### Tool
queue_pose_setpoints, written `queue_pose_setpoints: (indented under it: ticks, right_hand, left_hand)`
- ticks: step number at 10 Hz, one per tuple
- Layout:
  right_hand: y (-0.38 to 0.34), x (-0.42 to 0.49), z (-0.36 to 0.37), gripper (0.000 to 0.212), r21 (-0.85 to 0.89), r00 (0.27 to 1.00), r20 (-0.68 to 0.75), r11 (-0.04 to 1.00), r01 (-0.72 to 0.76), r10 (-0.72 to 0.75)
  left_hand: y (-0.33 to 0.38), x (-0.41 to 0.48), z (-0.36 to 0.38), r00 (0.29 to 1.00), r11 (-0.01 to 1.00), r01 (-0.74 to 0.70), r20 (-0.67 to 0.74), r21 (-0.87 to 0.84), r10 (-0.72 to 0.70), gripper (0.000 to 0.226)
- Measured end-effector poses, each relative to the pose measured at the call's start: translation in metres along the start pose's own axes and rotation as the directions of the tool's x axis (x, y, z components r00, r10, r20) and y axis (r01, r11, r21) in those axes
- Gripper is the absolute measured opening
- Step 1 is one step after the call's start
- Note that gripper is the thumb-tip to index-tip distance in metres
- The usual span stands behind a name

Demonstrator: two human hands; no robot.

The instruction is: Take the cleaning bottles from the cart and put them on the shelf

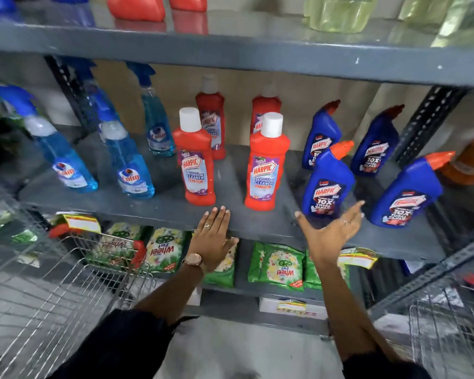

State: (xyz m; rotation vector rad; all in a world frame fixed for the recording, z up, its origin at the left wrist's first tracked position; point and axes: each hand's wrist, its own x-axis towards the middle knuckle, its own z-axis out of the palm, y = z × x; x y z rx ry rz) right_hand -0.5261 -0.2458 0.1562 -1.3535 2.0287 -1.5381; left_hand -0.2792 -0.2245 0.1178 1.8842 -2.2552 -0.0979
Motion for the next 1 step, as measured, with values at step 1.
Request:
queue_pose_setpoints:
  ticks: [1]
  right_hand:
    - [-0.0285,-0.0318,-0.0282,0.1,0.131,0.973,-0.047,0.965,0.229,-0.224]
  left_hand:
    - [-0.0043,-0.0047,-0.0221,0.999,0.984,-0.036,-0.022,-0.174,0.033,0.061]
